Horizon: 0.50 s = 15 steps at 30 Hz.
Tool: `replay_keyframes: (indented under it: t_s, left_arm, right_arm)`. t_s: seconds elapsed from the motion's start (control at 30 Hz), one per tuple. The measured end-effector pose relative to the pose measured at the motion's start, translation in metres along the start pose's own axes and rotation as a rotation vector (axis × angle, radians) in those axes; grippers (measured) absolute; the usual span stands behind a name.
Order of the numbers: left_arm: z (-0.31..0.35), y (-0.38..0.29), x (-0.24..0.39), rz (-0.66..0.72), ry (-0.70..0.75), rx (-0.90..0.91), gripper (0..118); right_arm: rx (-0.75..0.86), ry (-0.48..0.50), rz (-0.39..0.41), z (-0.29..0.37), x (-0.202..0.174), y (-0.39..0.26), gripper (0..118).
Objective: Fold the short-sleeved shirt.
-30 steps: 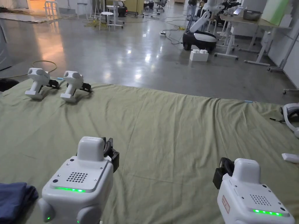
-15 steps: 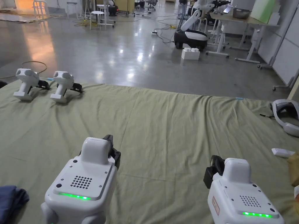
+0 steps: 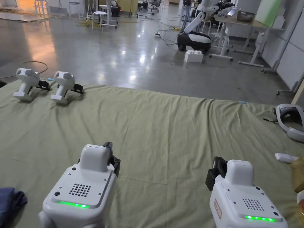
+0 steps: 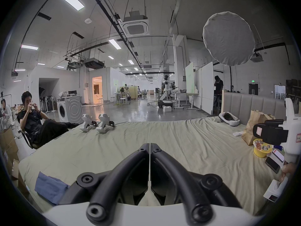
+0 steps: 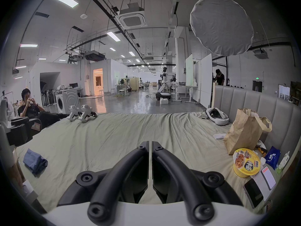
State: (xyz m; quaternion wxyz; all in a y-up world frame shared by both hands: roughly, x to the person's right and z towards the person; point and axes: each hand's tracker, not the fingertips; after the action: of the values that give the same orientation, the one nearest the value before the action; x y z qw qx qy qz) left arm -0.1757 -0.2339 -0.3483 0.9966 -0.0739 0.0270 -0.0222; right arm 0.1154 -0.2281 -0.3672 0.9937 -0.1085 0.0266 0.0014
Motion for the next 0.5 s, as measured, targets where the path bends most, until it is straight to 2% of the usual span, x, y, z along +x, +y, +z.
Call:
replay_keyframes:
  t_s: [0.2,0.27,0.3,0.37,0.4,0.43,0.5]
  left_arm:
    - [-0.001,0.0011,-0.0017,0.004,0.016,-0.005,4]
    - [-0.0028,0.0007,-0.0037,-0.002,0.026,-0.007,6]
    - [-0.0034,0.0007,-0.0037,-0.008,0.033,-0.008,19]
    - [-0.0055,0.0004,-0.0039,-0.022,0.041,-0.025,59]
    - [-0.0062,-0.0002,-0.0054,-0.02,0.031,-0.037,72]
    - [-0.0061,-0.0013,-0.0074,-0.005,0.009,-0.049,71]
    - [-0.0052,-0.0019,-0.008,0.007,0.003,-0.038,72]
  right_arm:
    - [0.003,-0.002,0.009,-0.0012,0.0003,0.0011,6]
    - [0.003,-0.003,0.017,-0.0023,0.0,0.0018,13]
    - [0.003,-0.004,0.019,-0.0026,-0.0001,0.0021,22]
    - [0.0,-0.007,0.029,-0.0034,-0.0001,0.0028,37]
    - [0.0,-0.005,0.029,-0.0035,0.0002,0.0032,52]
    - [0.0,-0.004,0.028,-0.0038,0.0005,0.0037,65]
    - [0.0,-0.009,0.023,-0.0051,0.0005,0.0049,84]
